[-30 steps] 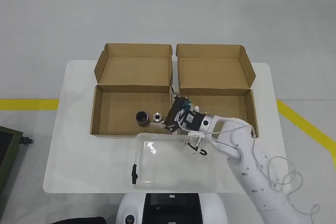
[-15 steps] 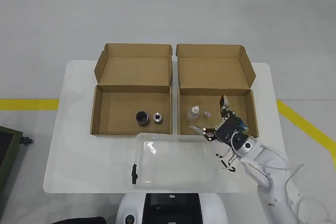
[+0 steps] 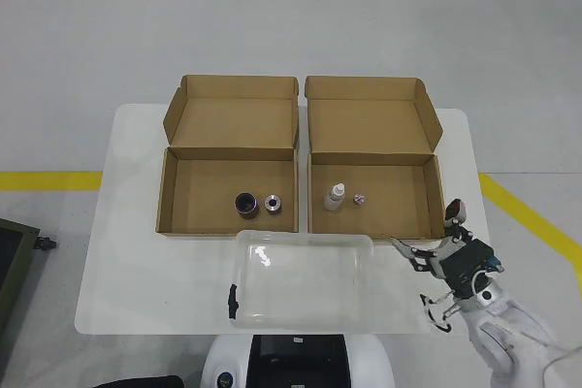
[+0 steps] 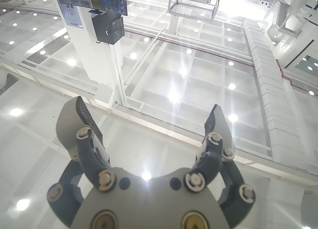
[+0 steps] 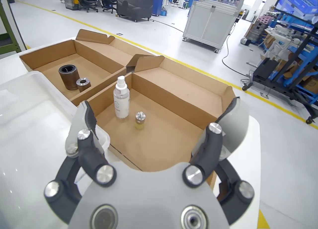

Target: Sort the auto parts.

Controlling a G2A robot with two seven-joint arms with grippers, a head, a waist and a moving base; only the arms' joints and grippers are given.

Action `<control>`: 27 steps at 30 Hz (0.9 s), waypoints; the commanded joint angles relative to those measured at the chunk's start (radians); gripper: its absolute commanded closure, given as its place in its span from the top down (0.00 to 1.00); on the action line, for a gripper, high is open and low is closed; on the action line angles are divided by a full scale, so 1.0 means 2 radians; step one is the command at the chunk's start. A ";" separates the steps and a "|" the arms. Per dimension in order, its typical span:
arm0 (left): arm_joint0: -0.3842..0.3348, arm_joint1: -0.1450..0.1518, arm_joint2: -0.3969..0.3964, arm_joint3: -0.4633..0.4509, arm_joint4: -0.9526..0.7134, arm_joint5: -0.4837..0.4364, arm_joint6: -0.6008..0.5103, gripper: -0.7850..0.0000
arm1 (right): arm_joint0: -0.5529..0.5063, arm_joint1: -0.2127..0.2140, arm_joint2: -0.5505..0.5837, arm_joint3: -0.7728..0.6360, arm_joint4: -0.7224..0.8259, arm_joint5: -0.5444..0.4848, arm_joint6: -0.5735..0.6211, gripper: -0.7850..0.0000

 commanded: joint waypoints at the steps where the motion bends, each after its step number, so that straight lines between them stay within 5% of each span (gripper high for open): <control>1: 0.000 0.000 0.000 0.000 0.000 0.000 0.000 1.00 | -0.010 0.001 0.010 0.006 0.004 -0.002 -0.011 1.00; 27: 0.000 0.000 0.000 0.000 0.000 0.000 0.000 1.00 | -0.039 0.005 0.049 0.016 -0.001 -0.001 -0.047 1.00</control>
